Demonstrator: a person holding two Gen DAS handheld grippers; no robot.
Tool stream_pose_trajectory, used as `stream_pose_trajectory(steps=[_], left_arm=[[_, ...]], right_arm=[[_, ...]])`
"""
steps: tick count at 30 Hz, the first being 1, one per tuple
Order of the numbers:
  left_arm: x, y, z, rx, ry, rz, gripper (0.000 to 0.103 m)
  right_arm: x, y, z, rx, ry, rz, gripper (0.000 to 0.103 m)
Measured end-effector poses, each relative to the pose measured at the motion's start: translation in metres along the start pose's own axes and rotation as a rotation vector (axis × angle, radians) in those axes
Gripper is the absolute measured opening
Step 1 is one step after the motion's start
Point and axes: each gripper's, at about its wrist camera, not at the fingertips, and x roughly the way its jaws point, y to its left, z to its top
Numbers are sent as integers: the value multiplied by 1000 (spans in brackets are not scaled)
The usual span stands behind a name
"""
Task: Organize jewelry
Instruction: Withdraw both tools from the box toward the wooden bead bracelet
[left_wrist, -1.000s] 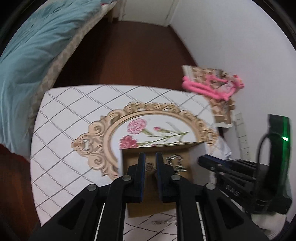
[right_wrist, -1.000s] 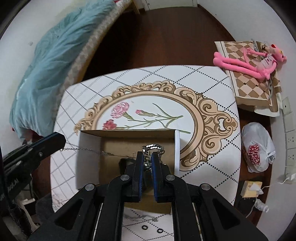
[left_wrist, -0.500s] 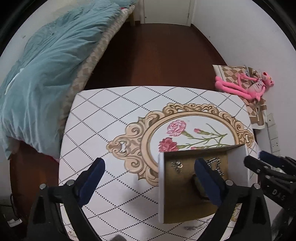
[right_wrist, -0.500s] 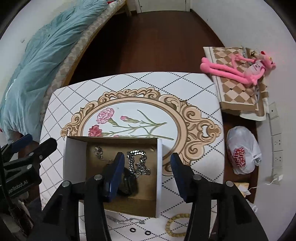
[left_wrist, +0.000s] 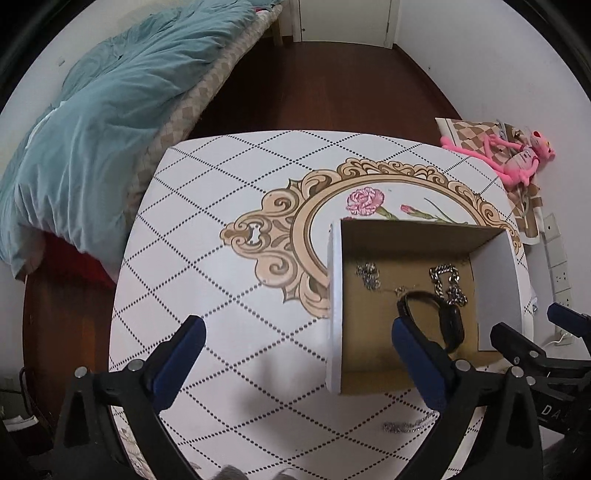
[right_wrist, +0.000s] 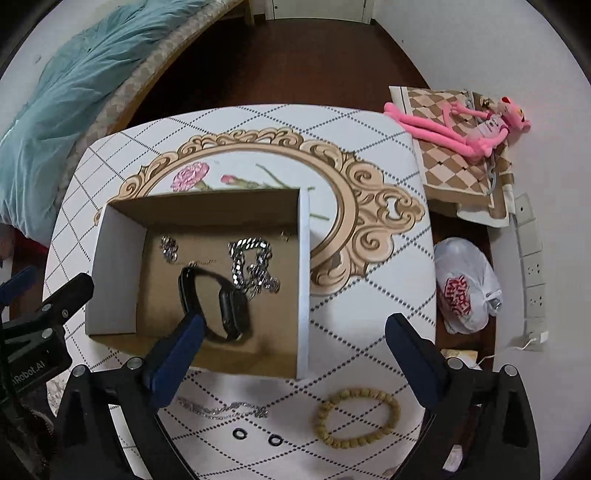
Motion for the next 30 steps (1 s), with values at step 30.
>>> stream_pose_trajectory(steps=[30], left_arm=[[-162, -5, -77, 7, -283, -48, 103]], right_arm=[[-173, -3, -95, 30, -382, -67, 100]])
